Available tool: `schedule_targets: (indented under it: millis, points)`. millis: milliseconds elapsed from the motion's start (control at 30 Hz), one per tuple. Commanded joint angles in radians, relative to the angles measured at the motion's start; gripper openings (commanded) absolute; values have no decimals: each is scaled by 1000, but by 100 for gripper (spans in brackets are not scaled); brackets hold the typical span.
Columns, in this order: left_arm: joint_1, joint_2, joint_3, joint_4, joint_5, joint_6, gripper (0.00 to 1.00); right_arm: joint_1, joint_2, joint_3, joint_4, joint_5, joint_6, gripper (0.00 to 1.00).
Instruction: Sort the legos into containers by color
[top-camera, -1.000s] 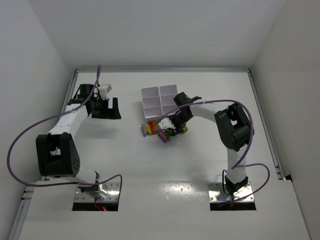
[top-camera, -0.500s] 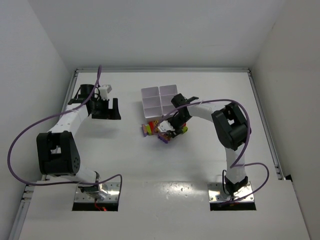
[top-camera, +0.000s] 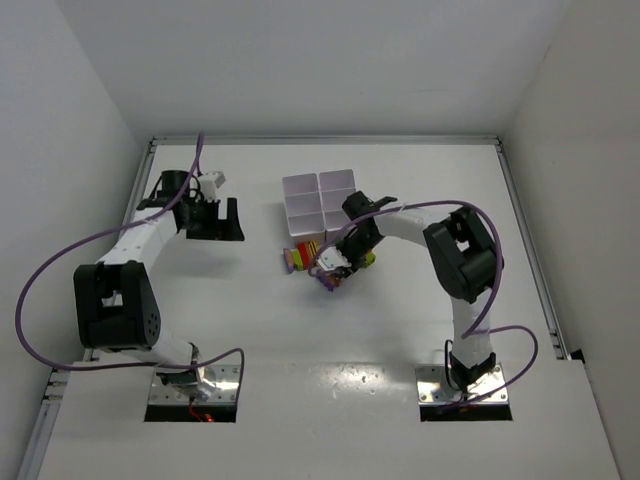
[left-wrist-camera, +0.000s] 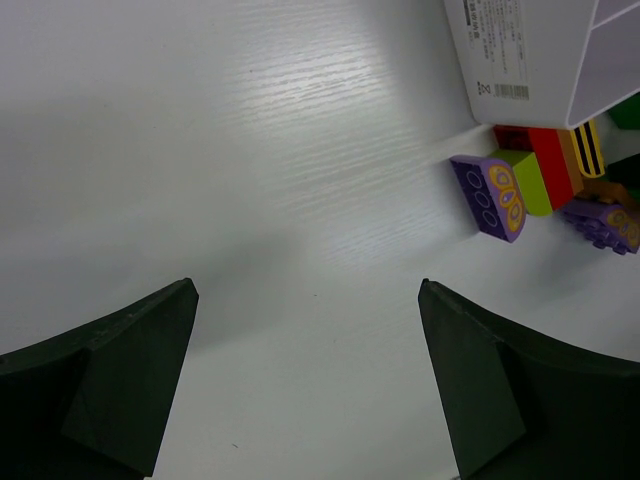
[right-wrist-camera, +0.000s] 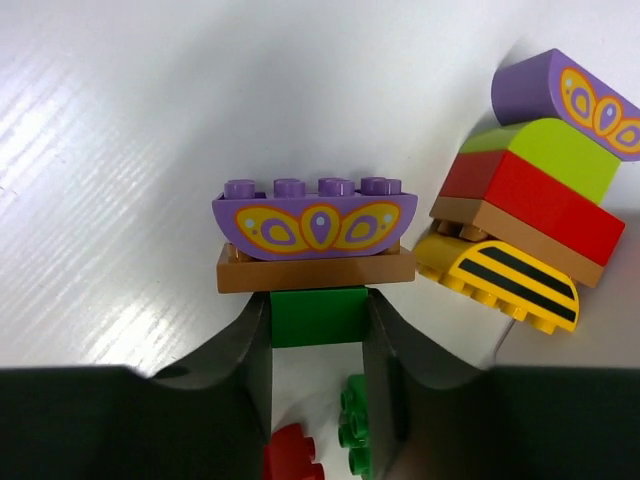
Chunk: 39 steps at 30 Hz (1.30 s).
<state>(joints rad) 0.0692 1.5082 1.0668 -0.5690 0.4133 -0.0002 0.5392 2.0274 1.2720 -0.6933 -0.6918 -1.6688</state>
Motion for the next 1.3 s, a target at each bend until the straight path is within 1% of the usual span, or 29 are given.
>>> schedule_targets:
  millis: [0,67,100,167,200,233,300,367,400,433,467,500,533,667,733,800,933,1067,1167,1267]
  points:
    - [4,-42,-43,4,83,22,99,15,-53,-10,-25,-44,-17,9]
    - [4,-86,-73,4,152,22,99,15,-79,-29,-8,-45,15,7]
    - [4,-107,-105,14,179,22,99,15,-123,-58,11,-57,38,4]
    - [4,-166,-152,23,290,11,99,5,-203,-103,66,-75,139,1]
    - [4,-183,-165,32,291,11,99,5,-203,-115,81,-75,139,1]
    - [4,-200,-174,32,348,11,99,5,-258,-126,98,-75,190,1]
    - [4,-227,-186,67,404,0,99,5,-304,-151,147,-84,237,1]
    - [4,-252,-209,112,470,-53,99,5,-352,-151,194,-65,363,0]
    - [-6,-252,-218,139,487,-78,99,17,-361,-151,275,-55,436,0]
    - [-32,-252,-228,197,487,-143,99,18,-361,-140,300,-55,540,0]
    - [-48,-252,-228,224,508,-173,99,30,-361,-110,320,-22,597,0]
    - [-64,-252,-240,256,509,-210,99,48,-352,-91,380,0,668,0]
    - [-97,-252,-240,318,509,-281,99,48,-339,-42,394,32,778,0]
    - [-161,-232,-222,441,518,-395,99,88,-288,41,411,87,924,0]
    - [-172,-189,-188,478,542,-429,99,111,-288,41,466,98,952,0]
    - [-172,-163,-163,478,553,-465,99,123,-288,29,503,120,972,0]
    - [-172,-111,-120,492,562,-474,99,146,-297,18,531,139,972,0]
    - [-172,-89,-120,512,562,-498,99,168,-329,-13,561,149,972,0]
    - [-172,-80,-120,521,573,-509,95,179,-340,-23,587,184,972,0]
    - [-172,-80,-120,531,594,-518,81,188,-340,-32,600,210,972,0]
